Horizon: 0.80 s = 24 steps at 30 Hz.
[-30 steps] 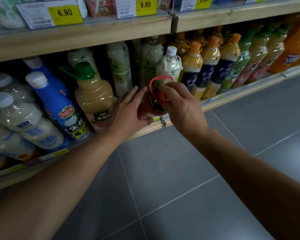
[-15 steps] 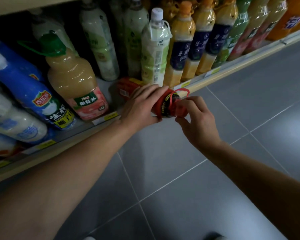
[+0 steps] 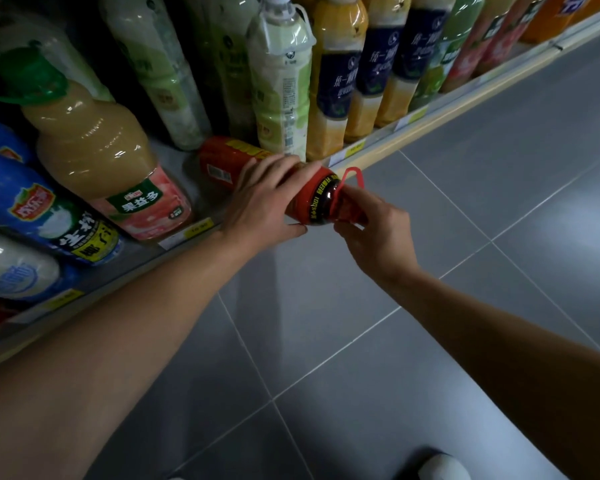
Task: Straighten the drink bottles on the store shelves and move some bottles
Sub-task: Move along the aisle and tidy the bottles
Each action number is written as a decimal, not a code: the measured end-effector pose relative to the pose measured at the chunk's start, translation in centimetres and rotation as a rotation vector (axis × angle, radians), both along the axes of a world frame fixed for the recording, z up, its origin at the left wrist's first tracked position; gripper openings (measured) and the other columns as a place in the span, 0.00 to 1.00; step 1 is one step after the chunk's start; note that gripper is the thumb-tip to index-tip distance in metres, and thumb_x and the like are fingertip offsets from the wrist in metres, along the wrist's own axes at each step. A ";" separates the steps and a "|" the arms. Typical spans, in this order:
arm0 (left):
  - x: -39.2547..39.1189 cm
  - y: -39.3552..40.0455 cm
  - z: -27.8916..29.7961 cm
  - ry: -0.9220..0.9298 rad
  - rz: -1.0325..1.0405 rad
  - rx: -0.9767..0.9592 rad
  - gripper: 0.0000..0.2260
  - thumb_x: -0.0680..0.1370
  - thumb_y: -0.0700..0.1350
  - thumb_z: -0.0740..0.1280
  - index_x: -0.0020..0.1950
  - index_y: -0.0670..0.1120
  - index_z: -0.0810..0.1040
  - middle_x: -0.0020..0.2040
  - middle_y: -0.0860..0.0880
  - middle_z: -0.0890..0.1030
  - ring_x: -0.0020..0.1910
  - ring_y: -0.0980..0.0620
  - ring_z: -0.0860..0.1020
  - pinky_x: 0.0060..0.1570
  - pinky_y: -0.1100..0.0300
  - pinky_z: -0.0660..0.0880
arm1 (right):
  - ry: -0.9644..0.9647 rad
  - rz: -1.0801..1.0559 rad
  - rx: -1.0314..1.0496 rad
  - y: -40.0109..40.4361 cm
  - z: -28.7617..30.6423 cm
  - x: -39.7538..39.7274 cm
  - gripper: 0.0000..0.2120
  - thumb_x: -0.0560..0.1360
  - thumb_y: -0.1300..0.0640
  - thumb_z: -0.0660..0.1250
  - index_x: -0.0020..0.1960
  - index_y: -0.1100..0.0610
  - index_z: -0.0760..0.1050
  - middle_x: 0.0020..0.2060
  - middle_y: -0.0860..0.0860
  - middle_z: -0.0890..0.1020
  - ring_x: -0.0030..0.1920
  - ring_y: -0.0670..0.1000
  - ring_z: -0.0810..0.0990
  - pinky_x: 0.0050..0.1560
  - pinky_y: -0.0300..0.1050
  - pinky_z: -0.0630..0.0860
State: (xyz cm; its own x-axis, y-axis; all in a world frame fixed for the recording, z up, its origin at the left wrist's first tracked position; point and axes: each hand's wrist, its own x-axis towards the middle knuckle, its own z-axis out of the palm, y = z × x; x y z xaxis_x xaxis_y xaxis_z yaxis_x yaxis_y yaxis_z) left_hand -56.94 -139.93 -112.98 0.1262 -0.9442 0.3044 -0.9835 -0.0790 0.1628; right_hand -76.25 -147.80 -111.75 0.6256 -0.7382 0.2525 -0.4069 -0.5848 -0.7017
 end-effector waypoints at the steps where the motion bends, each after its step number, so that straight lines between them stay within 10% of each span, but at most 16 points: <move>1: 0.3 -0.2 0.0 -0.011 -0.026 0.042 0.51 0.62 0.56 0.80 0.79 0.55 0.58 0.75 0.46 0.66 0.76 0.43 0.61 0.72 0.40 0.59 | -0.015 -0.012 0.023 0.0 -0.1 -0.2 0.27 0.68 0.66 0.75 0.66 0.57 0.77 0.56 0.53 0.83 0.52 0.53 0.82 0.57 0.46 0.78; 12: 0.7 -2.1 -0.5 -0.093 -0.053 -0.043 0.40 0.62 0.58 0.75 0.73 0.55 0.68 0.58 0.47 0.75 0.60 0.44 0.72 0.60 0.45 0.65 | -0.053 -0.016 0.127 -0.5 -0.9 -1.4 0.26 0.71 0.69 0.73 0.68 0.56 0.75 0.58 0.50 0.79 0.57 0.53 0.80 0.60 0.48 0.78; 15: 0.2 -2.4 0.8 -0.070 -0.076 -0.003 0.40 0.61 0.58 0.75 0.72 0.53 0.69 0.54 0.46 0.74 0.57 0.44 0.74 0.63 0.44 0.65 | -0.038 -0.029 0.096 -1.1 -0.5 -1.9 0.25 0.73 0.68 0.72 0.68 0.58 0.74 0.60 0.54 0.78 0.59 0.51 0.78 0.60 0.36 0.75; 24: -4.0 -3.2 8.1 0.289 0.014 0.141 0.43 0.59 0.54 0.78 0.72 0.56 0.65 0.52 0.47 0.71 0.50 0.44 0.77 0.50 0.50 0.78 | -0.272 -0.233 0.216 -0.1 6.5 -3.3 0.25 0.76 0.70 0.64 0.71 0.57 0.70 0.63 0.50 0.75 0.60 0.40 0.72 0.57 0.23 0.66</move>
State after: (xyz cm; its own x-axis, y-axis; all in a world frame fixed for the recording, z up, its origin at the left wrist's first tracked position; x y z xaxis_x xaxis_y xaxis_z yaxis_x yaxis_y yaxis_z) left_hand -60.95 -143.17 -104.86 0.2022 -0.9719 0.1206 -0.8966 -0.1341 0.4221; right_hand -79.52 -147.92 -105.25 0.3673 -0.9061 0.2098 -0.2935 -0.3269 -0.8983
